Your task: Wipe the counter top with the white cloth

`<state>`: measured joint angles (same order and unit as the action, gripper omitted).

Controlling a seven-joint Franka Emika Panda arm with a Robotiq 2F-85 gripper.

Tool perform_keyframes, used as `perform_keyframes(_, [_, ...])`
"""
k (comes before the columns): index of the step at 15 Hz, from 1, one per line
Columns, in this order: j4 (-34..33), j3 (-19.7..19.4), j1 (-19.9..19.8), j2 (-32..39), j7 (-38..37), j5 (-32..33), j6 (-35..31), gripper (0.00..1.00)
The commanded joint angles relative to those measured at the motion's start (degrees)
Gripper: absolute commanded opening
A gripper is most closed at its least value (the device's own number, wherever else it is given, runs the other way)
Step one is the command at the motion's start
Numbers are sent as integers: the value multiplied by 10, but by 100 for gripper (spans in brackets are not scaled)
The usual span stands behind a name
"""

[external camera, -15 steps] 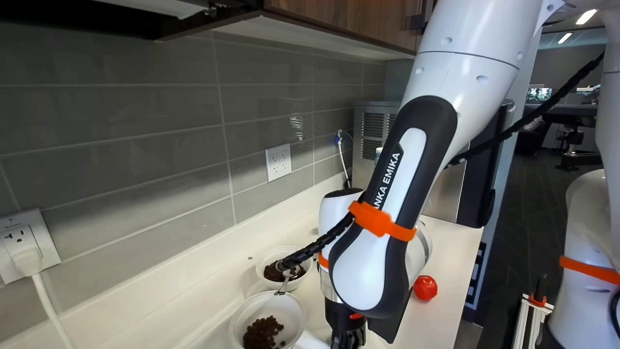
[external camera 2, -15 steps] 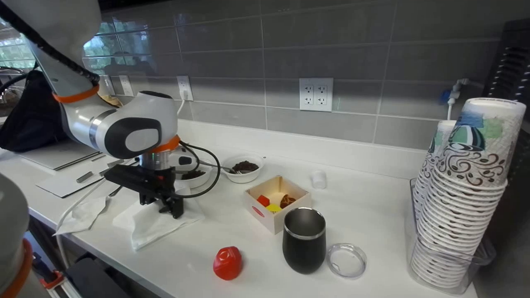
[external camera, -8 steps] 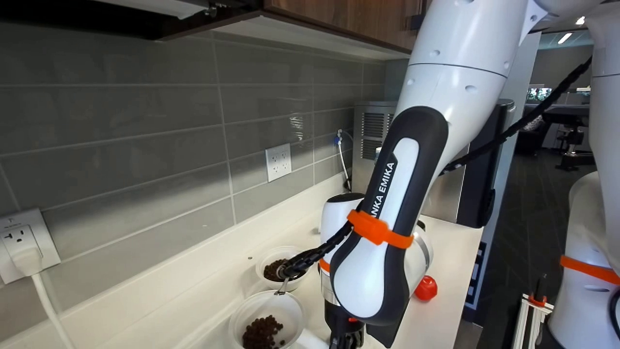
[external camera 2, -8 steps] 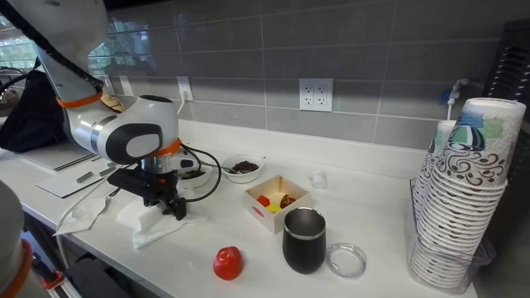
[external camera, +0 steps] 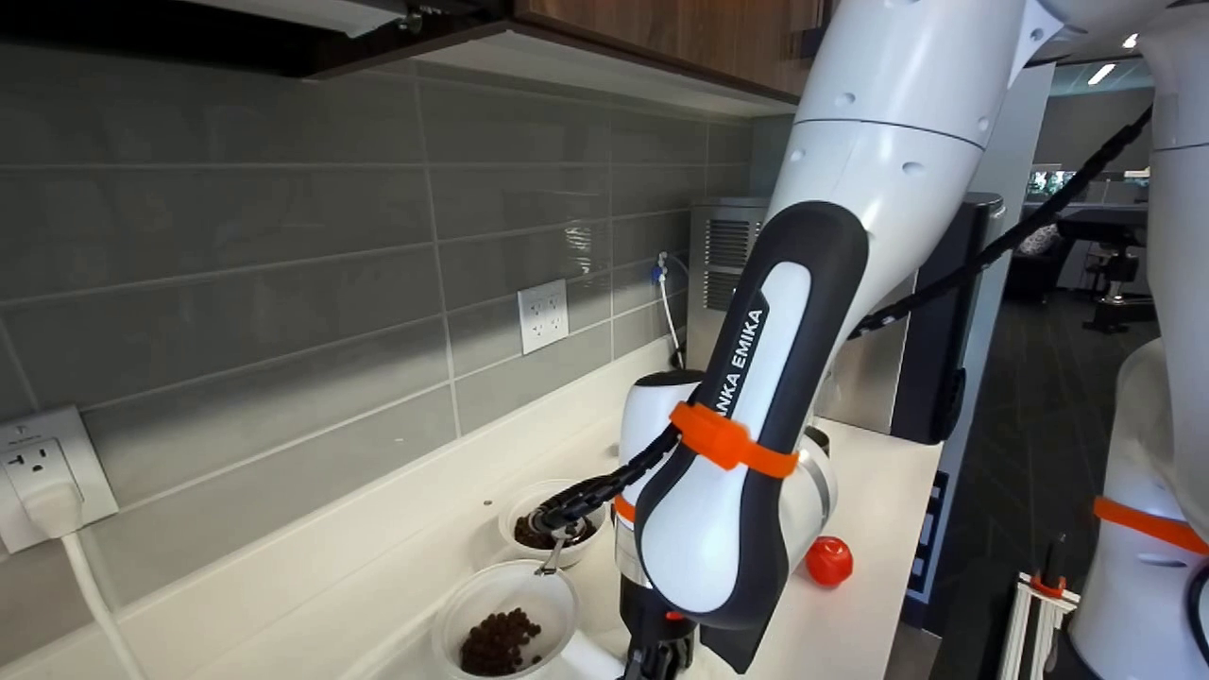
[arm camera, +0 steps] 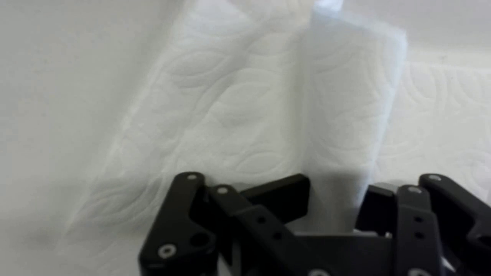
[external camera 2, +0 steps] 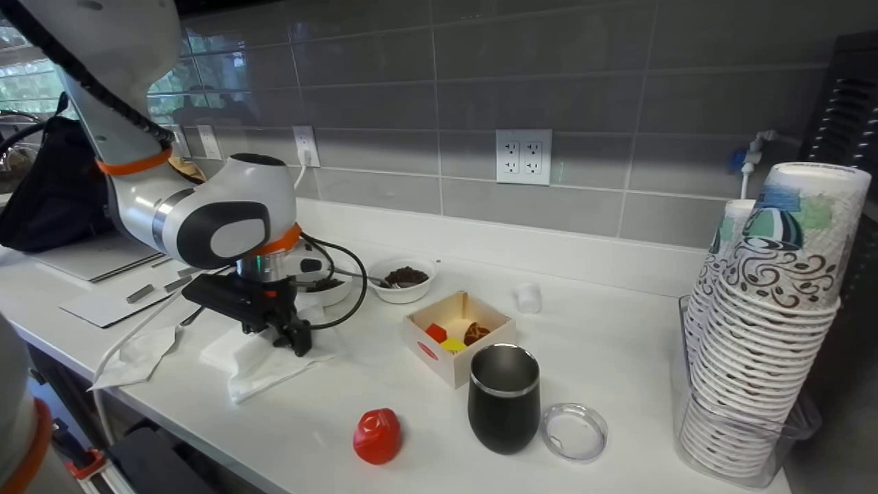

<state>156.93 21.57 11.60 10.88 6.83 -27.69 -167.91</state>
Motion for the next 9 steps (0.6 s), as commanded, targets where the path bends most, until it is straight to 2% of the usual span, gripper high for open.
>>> perform_keyframes(1, [-23,43,-28,2,14,-24,-32,0])
perform_keyframes(5, [-29,56,-23,0,15,-21,-57,0])
perform_keyframes(9, [-19,58,-22,-1,7,-13,-39,0])
